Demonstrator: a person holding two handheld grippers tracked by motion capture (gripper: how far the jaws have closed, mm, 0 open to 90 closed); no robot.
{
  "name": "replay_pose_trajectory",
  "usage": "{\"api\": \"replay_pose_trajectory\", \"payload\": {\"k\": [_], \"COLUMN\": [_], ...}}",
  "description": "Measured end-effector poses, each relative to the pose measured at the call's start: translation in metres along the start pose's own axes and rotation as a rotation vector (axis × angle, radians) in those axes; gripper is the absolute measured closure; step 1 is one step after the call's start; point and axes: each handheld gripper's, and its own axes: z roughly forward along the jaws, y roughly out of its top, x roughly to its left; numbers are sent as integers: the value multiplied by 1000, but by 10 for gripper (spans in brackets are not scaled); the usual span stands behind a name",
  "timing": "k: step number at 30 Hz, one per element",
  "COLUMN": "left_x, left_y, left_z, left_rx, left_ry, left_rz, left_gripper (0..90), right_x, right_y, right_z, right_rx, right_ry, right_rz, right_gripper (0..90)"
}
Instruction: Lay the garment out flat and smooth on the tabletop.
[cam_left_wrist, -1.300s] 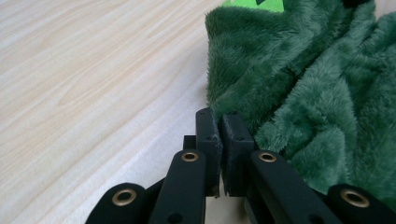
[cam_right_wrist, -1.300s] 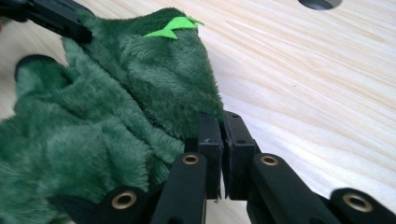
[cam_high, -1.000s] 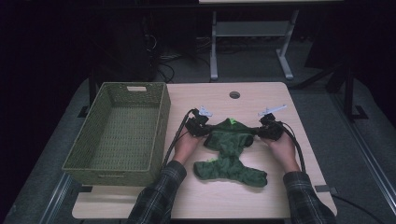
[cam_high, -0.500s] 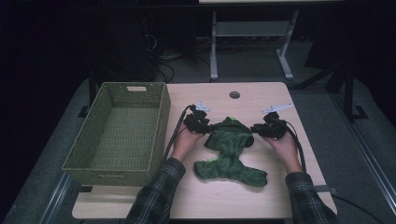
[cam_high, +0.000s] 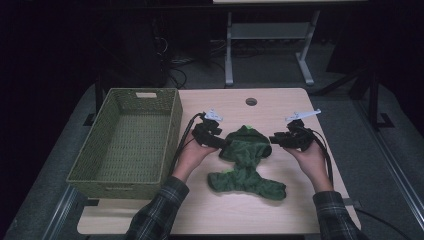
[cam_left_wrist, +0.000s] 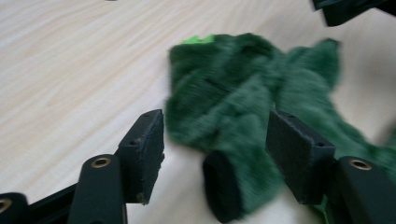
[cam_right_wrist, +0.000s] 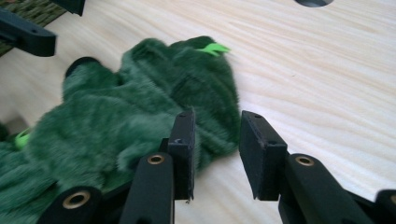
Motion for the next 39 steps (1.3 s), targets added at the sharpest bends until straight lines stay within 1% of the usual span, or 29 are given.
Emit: {"api": "replay_pose_trajectory", "payload": {"k": [2, 4, 5, 6, 8, 11, 12, 14, 17, 18, 20, 21, 23, 24, 25, 27, 28, 31, 32, 33, 35, 37, 39], "left_x": [-7, -14, -17, -20, -25, -33, -37, -44, -55, -60, -65, -69, -73, -76, -77, -80, -81, -84, -86, -87, -88, -89, -93], "left_y": [-5, -10, -13, -17, -22, -29, -32, -39, -50, -55, -62, -67, -75, -81, -84, -92, -95, -104, -107, -110, -116, -122, -127], "left_z": [-5, -11, -14, -19, -25, -31, -34, -39, -44, -47, -50, -51, -52, -51, -51, -52, -52, -55, -57, -57, -59, -60, -59], "left_rx": [2, 11, 6, 5, -12, -17, -14, -7, -16, -17, -23, -23, -20, -16, -10, -4, 1, 8, 12, 10, 19, 32, 49], "left_ry": [-9, -1, -3, 6, 1, 6, 10, 11, 8, 6, 5, 3, 10, 14, 14, 19, 20, 29, 35, 37, 38, 32, 31], "left_rz": [12, 24, 22, 27, 27, 32, 28, 37, 43, 43, 54, 53, 61, 67, 71, 73, 72, 76, 78, 70, 72, 73, 93], "left_gripper": [324, 292, 282, 271, 248, 205, 188, 151, 134, 134, 133, 133, 133, 131, 131, 129, 128, 128, 128, 128, 128, 129, 128], "right_x": [3, 9, 12, 14, 20, 28, 30, 37, 44, 47, 52, 55, 63, 66, 71, 77, 80, 91, 94, 99, 108, 117, 128], "right_y": [-2, -4, -5, -6, -8, -10, -10, -12, -14, -14, -15, -15, -15, -15, -15, -16, -16, -17, -18, -18, -18, -16, -15], "right_z": [-1, -3, -4, -5, -7, -10, -10, -13, -13, -14, -14, -14, -14, -13, -13, -12, -11, -9, -7, -5, -2, 3, 7], "right_rx": [9, 8, -2, -2, -7, -13, -14, -44, -32, -32, -35, -37, -31, -34, -26, -22, -15, -25, -29, -20, -13, -10, -1], "right_ry": [8, 10, 11, 18, 26, 34, 38, 52, 62, 64, 79, 81, 88, 91, 98, 106, 111, 133, 141, 148, 160, 183, 196], "right_rz": [-2, -12, -15, -21, -31, -46, -44, -58, -68, -67, -67, -77, -78, -90, -91, -111, -113, -124, -139, -144, -156, -172, -193], "right_gripper": [647, 643, 643, 642, 642, 640, 641, 644, 646, 651, 652, 656, 659, 663, 664, 664, 664, 675, 679, 683, 689, 689, 689]}}
